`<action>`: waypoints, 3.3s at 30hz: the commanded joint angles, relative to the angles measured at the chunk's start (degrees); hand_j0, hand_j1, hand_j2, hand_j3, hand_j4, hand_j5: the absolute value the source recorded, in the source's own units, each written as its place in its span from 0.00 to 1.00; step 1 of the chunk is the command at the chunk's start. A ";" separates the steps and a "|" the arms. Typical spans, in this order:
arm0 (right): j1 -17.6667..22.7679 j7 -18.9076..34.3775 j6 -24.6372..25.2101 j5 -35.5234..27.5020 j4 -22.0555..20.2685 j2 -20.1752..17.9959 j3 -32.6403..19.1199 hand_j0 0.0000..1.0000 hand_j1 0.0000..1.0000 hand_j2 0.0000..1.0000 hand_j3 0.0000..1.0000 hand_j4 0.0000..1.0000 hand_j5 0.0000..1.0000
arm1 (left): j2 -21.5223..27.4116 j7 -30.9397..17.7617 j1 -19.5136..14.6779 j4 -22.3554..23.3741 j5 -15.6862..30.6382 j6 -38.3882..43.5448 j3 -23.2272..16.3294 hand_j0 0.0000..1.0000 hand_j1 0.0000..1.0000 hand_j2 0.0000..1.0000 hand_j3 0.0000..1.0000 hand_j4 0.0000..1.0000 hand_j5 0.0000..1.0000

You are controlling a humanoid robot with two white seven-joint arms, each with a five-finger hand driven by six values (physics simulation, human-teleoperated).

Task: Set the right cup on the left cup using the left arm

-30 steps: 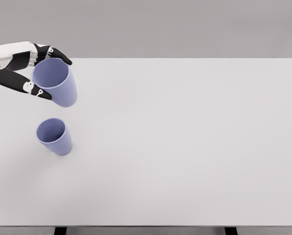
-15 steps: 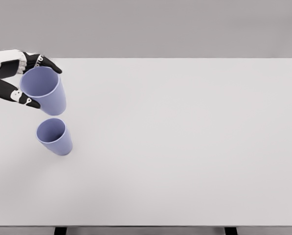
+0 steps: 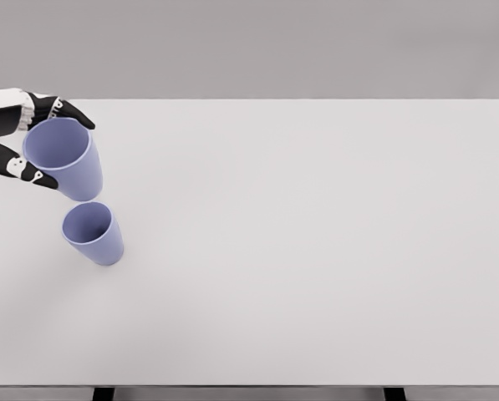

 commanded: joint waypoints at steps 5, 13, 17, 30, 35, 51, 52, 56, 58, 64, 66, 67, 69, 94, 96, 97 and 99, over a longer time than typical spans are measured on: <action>0.00 0.00 0.00 -0.01 0.00 -0.01 0.00 1.00 1.00 1.00 1.00 1.00 1.00 | 1.07 0.01 0.70 -0.01 1.96 -0.06 -0.03 0.69 0.69 0.69 0.69 0.69 0.69; -0.09 0.00 0.00 -0.01 0.00 -0.01 0.00 1.00 1.00 1.00 1.00 1.00 1.00 | 2.12 0.01 1.49 -0.01 4.77 -0.06 -0.12 0.69 0.69 0.69 0.69 0.69 0.69; -0.09 0.00 0.00 -0.01 0.00 -0.01 0.00 1.00 1.00 1.00 1.00 1.00 1.00 | 2.21 0.01 1.93 -0.01 5.65 -0.06 -0.12 0.69 0.69 0.69 0.69 0.69 0.69; 0.00 0.00 0.00 -0.01 0.00 -0.01 0.00 1.00 1.00 1.00 1.00 1.00 1.00 | 3.35 0.01 3.78 -0.01 6.88 -0.06 -0.12 0.70 0.70 0.70 0.70 0.70 0.70; 0.00 0.00 0.00 -0.01 0.00 -0.01 0.00 1.00 1.00 1.00 1.00 1.00 1.00 | 3.44 0.01 4.13 -0.01 6.97 -0.06 -0.20 0.70 0.70 0.70 0.70 0.70 0.70; -0.09 0.00 0.00 -0.01 0.00 -0.01 0.00 1.00 1.00 1.00 1.00 1.00 1.00 | 3.35 0.01 5.80 -0.01 7.68 -0.06 -0.20 0.71 0.71 0.71 0.71 0.71 0.71; 0.00 0.00 0.00 -0.01 0.00 -0.01 0.00 1.00 1.00 1.00 1.00 1.00 1.00 | 3.27 0.01 5.80 -0.01 7.68 -0.06 -0.20 0.71 0.71 0.71 0.71 0.71 0.71; -0.09 0.00 0.00 -0.01 0.00 -0.01 0.00 1.00 1.00 1.00 1.00 1.00 1.00 | 2.83 0.01 6.24 -0.01 7.68 -0.06 -0.20 0.71 0.71 0.71 0.71 0.71 0.71; -0.09 0.00 0.00 -0.01 0.00 -0.01 0.00 1.00 1.00 1.00 1.00 1.00 1.00 | 2.74 0.01 6.50 -0.01 7.59 -0.06 -0.20 0.71 0.71 0.71 0.71 0.71 0.71; 0.00 0.00 0.00 -0.01 0.00 -0.01 0.00 1.00 1.00 1.00 1.00 1.00 1.00 | 2.65 0.01 6.86 -0.01 7.41 -0.06 -0.12 0.71 0.71 0.71 0.71 0.71 0.71; 0.00 0.00 0.00 -0.01 0.00 -0.01 0.00 1.00 1.00 1.00 1.00 1.00 1.00 | 2.65 0.01 6.86 -0.01 7.24 -0.06 -0.12 0.71 0.71 0.71 0.71 0.71 0.71; -0.09 0.00 0.00 -0.01 0.00 -0.01 0.00 1.00 1.00 1.00 1.00 1.00 1.00 | 2.65 0.01 6.94 -0.01 7.15 0.03 -0.12 0.71 0.71 0.71 0.71 0.71 0.71; -0.09 0.00 0.00 -0.01 0.00 -0.01 0.00 1.00 1.00 1.00 1.00 1.00 1.00 | 2.65 0.01 6.94 0.08 7.15 0.03 -0.12 0.71 0.71 0.71 0.71 0.71 0.71; -0.09 0.00 0.00 -0.01 0.00 -0.01 0.00 1.00 1.00 1.00 1.00 1.00 1.00 | 1.51 0.01 7.74 0.69 6.18 0.03 0.15 0.71 0.71 0.71 0.71 0.71 0.71; 0.00 0.00 0.00 -0.01 0.00 -0.01 0.00 1.00 1.00 1.00 1.00 1.00 1.00 | 0.89 0.01 7.74 0.78 6.01 0.03 0.15 0.71 0.71 0.71 0.71 0.71 0.71; -0.09 0.00 0.00 -0.01 0.00 -0.01 0.00 1.00 1.00 1.00 1.00 1.00 1.00 | 0.80 0.01 7.74 0.78 5.66 0.03 0.15 0.71 0.71 0.71 0.71 0.71 0.71; -0.09 0.00 0.00 -0.01 0.00 -0.01 0.00 1.00 1.00 1.00 1.00 1.00 1.00 | 0.72 0.01 7.74 0.78 5.48 0.03 0.15 0.71 0.71 0.71 0.71 0.71 0.71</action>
